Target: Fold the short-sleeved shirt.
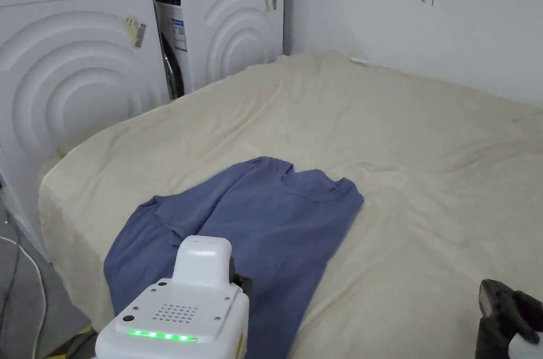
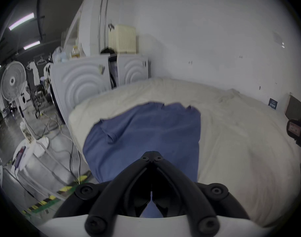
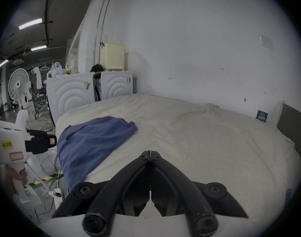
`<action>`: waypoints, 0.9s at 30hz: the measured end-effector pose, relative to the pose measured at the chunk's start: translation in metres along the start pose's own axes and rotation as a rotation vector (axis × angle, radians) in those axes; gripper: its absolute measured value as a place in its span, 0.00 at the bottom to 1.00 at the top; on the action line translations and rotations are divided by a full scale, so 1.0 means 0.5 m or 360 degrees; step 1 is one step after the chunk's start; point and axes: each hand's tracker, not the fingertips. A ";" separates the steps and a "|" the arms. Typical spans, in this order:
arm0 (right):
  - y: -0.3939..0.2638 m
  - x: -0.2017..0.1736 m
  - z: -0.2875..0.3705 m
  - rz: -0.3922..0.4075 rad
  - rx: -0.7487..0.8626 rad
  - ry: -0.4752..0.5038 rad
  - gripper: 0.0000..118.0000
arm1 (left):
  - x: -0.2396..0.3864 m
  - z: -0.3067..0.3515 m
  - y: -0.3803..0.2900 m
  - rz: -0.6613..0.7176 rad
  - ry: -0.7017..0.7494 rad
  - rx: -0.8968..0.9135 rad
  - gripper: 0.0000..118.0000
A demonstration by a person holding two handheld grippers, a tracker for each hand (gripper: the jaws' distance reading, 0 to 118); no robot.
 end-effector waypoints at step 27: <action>-0.032 -0.009 -0.127 0.0088 -0.0255 0.0029 0.00 | 0.028 -0.313 0.050 -0.0062 -0.0010 -0.0356 0.55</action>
